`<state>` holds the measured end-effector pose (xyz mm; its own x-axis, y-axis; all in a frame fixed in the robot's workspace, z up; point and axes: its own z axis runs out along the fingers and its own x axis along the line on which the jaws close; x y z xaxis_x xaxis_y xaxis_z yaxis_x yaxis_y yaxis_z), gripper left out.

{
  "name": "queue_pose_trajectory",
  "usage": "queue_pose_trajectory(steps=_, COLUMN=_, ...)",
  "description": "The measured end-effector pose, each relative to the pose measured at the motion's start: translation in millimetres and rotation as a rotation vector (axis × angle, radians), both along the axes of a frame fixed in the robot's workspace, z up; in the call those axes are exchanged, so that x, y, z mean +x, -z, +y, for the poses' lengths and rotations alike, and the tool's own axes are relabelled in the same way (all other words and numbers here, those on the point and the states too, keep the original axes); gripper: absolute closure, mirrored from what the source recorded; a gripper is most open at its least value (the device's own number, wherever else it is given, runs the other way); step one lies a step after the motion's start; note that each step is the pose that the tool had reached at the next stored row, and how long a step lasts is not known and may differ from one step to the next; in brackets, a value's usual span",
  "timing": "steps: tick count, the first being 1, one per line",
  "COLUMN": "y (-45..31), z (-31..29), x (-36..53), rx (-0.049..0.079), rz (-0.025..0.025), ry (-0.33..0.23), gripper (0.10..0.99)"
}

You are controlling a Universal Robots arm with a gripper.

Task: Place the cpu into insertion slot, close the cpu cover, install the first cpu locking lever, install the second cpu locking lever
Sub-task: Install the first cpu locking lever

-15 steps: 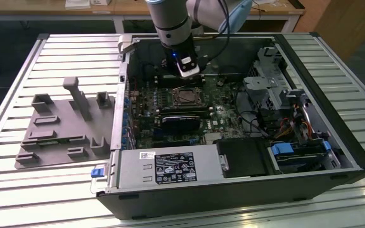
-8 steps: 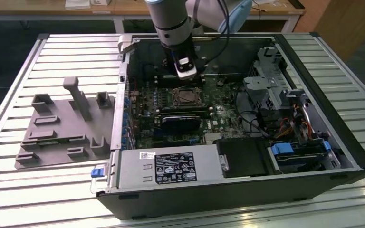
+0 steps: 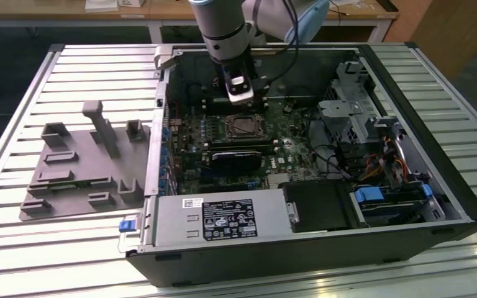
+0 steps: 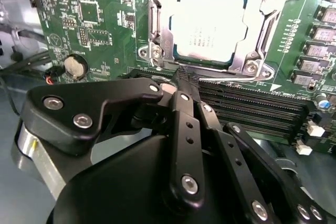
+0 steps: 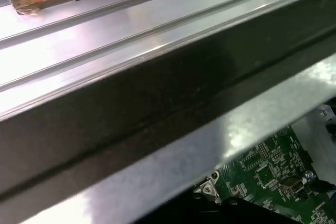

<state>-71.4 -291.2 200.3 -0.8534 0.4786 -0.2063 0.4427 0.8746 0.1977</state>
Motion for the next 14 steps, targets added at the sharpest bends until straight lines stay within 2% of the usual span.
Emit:
queue_pose_trajectory(steps=7, y=1.6, z=3.1, x=-0.6, rx=0.0, rz=0.0002, ry=0.038, gripper=0.984)
queue_pose_trajectory(steps=14, y=2.6, z=5.6, x=-1.3, rx=0.0, rz=0.0002, ry=0.049, gripper=0.984)
